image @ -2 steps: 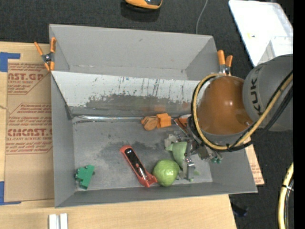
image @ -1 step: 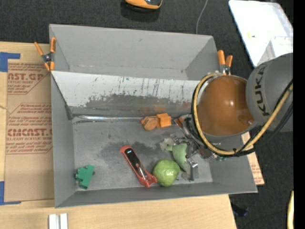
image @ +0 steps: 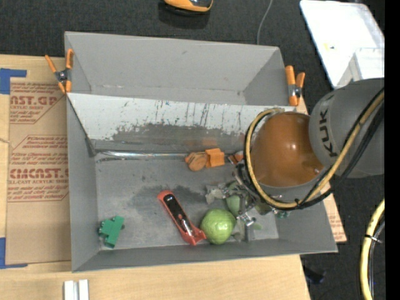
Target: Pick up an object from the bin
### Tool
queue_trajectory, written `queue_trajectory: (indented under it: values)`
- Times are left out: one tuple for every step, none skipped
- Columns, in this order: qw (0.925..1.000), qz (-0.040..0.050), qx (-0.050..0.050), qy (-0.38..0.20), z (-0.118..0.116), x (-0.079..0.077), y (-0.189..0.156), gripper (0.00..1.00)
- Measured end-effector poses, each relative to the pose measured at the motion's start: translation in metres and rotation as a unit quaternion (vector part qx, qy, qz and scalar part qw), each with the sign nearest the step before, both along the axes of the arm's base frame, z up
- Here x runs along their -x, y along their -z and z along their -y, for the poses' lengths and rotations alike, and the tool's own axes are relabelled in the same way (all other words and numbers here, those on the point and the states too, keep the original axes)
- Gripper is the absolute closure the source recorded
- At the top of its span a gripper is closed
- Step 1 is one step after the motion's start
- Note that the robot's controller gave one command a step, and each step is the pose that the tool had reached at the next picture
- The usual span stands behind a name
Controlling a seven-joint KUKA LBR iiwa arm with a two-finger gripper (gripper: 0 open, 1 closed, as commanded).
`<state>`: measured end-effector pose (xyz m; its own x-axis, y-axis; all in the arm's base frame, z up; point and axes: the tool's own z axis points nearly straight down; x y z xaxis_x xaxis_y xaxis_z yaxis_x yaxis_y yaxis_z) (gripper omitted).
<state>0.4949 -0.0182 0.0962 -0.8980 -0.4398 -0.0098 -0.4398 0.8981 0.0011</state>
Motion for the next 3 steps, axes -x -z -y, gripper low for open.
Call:
queue_trajectory:
  values:
    - [0.9929,0.0019,0.002,-0.119,-0.010,0.009,0.009,0.00]
    - [0.9789,0.0010,0.001,-0.204,-0.005,0.004,0.026,1.00]
    - [0.9788,0.0010,0.001,-0.205,-0.005,0.004,0.026,1.00]
